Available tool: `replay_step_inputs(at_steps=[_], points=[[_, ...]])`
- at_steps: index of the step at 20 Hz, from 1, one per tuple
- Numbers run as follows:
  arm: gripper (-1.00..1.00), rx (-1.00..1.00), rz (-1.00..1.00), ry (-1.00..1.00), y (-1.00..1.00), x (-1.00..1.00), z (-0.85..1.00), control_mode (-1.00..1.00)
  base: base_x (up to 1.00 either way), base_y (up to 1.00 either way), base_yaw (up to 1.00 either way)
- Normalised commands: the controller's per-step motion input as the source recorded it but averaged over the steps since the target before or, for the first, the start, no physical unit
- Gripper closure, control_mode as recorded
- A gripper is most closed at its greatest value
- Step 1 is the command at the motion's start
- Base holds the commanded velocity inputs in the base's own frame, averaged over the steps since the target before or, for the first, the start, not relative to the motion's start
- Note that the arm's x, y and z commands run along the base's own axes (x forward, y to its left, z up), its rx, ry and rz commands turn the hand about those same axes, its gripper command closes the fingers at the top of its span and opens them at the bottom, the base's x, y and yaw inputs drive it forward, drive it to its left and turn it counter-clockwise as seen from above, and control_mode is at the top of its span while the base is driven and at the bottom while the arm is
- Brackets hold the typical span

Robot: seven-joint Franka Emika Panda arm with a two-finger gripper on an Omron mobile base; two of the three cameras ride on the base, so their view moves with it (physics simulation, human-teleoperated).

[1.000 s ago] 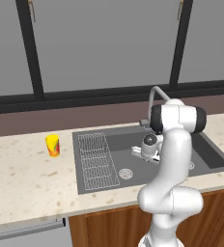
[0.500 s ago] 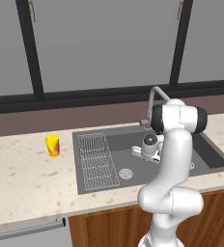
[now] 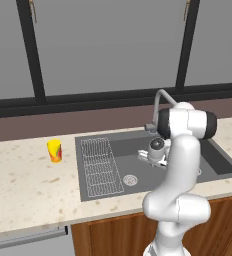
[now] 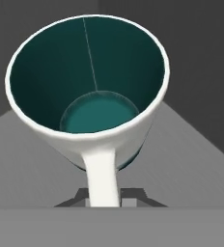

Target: Move any existing items from the left basin to the right basin for drying. Then move the cup from the counter to the left basin of the sink for washing.

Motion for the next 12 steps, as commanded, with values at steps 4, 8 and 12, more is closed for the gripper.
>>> replay_step_inputs(at_steps=[4, 8, 12], points=[[1.0, 0.0, -0.11, 0.0, 0.09, -0.13, 0.45, -1.0, 0.0, 0.0, 0.0], [1.0, 0.0, -0.11, 0.0, 0.11, -0.11, 0.48, -1.0, 0.0, 0.0, 0.0], [1.0, 0.0, -0.12, 0.0, 0.11, -0.08, 0.5, -1.0, 0.0, 0.0, 0.0]])
